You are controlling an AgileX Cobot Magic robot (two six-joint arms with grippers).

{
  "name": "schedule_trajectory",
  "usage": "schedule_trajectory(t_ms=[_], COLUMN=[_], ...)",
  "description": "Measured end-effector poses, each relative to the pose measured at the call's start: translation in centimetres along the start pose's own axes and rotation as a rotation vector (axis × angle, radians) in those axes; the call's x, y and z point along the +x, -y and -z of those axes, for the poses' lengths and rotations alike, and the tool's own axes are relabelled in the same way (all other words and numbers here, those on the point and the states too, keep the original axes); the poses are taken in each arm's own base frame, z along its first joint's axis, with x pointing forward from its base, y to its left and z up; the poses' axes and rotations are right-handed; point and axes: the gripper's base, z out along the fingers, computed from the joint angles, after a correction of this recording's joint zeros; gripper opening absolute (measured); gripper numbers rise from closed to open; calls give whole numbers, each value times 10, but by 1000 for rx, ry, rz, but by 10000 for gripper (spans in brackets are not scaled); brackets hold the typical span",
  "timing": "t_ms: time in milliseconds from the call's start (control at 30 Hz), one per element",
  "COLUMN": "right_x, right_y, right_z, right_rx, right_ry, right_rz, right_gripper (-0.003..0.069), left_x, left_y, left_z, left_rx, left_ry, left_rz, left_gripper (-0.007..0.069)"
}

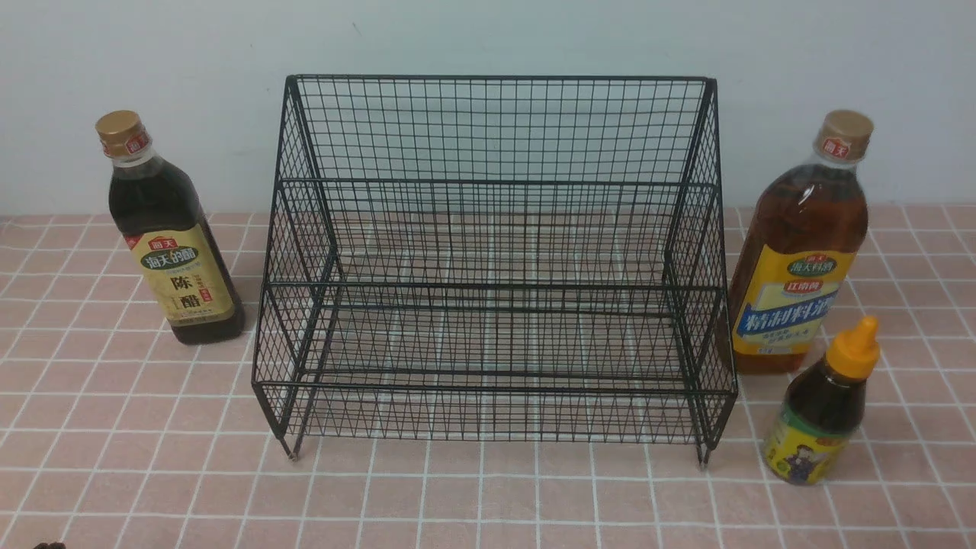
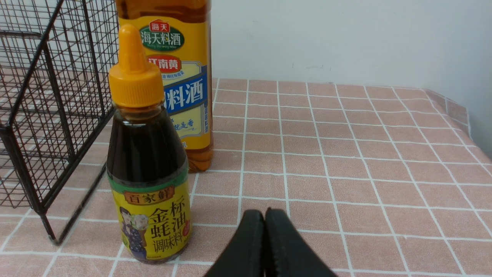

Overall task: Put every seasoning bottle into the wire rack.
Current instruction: Use the left arm to grab the condiment bottle closest to it

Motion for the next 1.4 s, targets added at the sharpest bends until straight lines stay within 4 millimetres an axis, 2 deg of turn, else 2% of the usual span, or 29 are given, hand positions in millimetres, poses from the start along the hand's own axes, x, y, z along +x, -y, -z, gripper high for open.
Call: schedule_trajectory(t_ms=[1233,1400], right_x=[0,0], right_y=[0,0], right_z=[0,0], right_rx=[0,0], right_ry=[0,0], right_rz=[0,0], right_gripper=[-15,-15], left_x=[0,-7], left_y=[0,4], left_z=[0,0], left_rx=[1,56], left_ry=[0,73], left_rz=[3,209], left_gripper=[-7,-7])
